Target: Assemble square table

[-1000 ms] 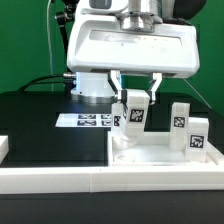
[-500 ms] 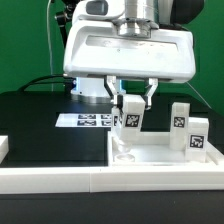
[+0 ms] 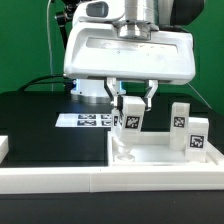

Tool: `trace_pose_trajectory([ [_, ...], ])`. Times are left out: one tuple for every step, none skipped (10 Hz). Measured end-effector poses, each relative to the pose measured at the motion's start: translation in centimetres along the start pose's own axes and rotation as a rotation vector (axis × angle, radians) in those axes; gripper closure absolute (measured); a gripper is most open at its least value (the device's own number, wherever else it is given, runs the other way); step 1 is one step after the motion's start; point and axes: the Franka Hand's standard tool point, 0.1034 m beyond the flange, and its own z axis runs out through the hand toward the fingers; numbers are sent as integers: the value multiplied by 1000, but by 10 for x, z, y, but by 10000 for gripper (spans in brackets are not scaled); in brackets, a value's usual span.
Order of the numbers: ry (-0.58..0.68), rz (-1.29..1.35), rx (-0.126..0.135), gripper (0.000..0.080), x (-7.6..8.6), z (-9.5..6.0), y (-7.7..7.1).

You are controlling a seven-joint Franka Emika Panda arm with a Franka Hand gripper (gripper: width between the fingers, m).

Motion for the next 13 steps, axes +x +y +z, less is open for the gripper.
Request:
trace_pose_trajectory([
  [-9,11,-3,509,-4,5,6],
  [-4,16,0,509,-1,7,6],
  [-3,18,1,509,1,7,7],
  [-3,18,2,509,3,7,6],
  [-2,19,3,509,5,7,6],
  [-3,21,2,509,4,7,8],
  [-4,27,-1,509,3,7,12],
  [-6,34,-3,509,1,7,17],
  [-8,43,-5,509,0,8,21],
  [-8,46,-4,509,0,8,22],
  [-22,61,6,509,1,7,20],
  [-33,86,16,509,4,6,16],
  [-29,101,19,509,7,5,8],
])
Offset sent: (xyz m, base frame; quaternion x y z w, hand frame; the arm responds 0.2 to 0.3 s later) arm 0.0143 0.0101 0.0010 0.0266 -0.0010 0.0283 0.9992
